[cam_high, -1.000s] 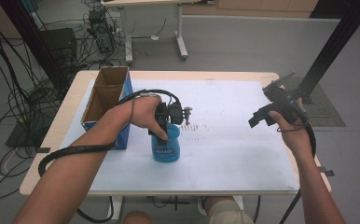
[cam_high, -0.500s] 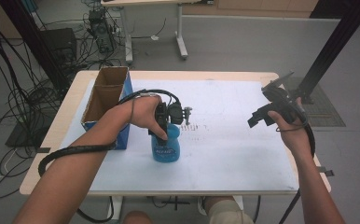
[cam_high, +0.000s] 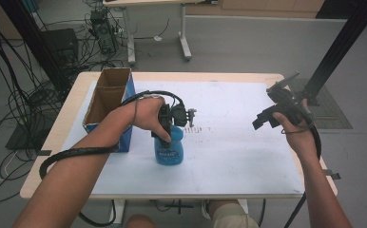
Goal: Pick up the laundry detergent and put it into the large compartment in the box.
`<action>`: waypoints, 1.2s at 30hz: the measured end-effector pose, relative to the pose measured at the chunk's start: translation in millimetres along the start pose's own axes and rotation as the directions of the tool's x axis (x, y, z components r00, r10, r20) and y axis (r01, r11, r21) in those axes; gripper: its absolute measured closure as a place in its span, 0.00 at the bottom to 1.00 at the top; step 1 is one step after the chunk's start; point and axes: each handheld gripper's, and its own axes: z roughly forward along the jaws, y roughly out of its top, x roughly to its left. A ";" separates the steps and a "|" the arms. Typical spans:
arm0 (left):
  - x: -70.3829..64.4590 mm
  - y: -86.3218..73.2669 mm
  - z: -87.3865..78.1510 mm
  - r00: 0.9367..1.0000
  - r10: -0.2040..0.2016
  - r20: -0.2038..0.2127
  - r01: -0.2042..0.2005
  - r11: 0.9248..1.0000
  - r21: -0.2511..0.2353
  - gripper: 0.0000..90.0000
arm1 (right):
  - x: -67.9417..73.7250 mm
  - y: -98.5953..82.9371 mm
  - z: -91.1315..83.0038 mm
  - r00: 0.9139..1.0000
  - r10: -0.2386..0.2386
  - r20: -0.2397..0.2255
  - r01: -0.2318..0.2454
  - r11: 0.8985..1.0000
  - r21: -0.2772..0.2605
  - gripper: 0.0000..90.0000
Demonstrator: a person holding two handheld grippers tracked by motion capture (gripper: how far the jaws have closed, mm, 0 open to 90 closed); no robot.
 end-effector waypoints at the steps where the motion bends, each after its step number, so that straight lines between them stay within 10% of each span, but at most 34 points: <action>1: 0.0 -0.1 0.0 1.000 0.000 0.000 0.000 1.000 0.000 0.42 | 0.1 0.2 -0.2 1.000 0.003 -0.002 -0.003 1.000 0.001 0.08; 15: -1.0 1.6 -0.1 1.000 -0.005 -0.004 0.005 1.000 0.007 0.42 | 3.8 1.1 1.5 1.000 -0.004 0.005 0.004 1.000 0.006 0.07; 26: 4.7 -2.3 -8.9 0.996 -0.087 -0.003 0.087 0.996 0.011 0.42 | 2.9 1.4 2.9 1.000 -0.008 0.006 0.008 1.000 0.010 0.07; 36: 10.8 -11.1 -53.3 0.970 -0.242 -0.002 0.242 0.970 -0.023 0.42 | 9.4 3.6 1.8 1.000 -0.029 0.010 0.029 1.000 0.008 0.07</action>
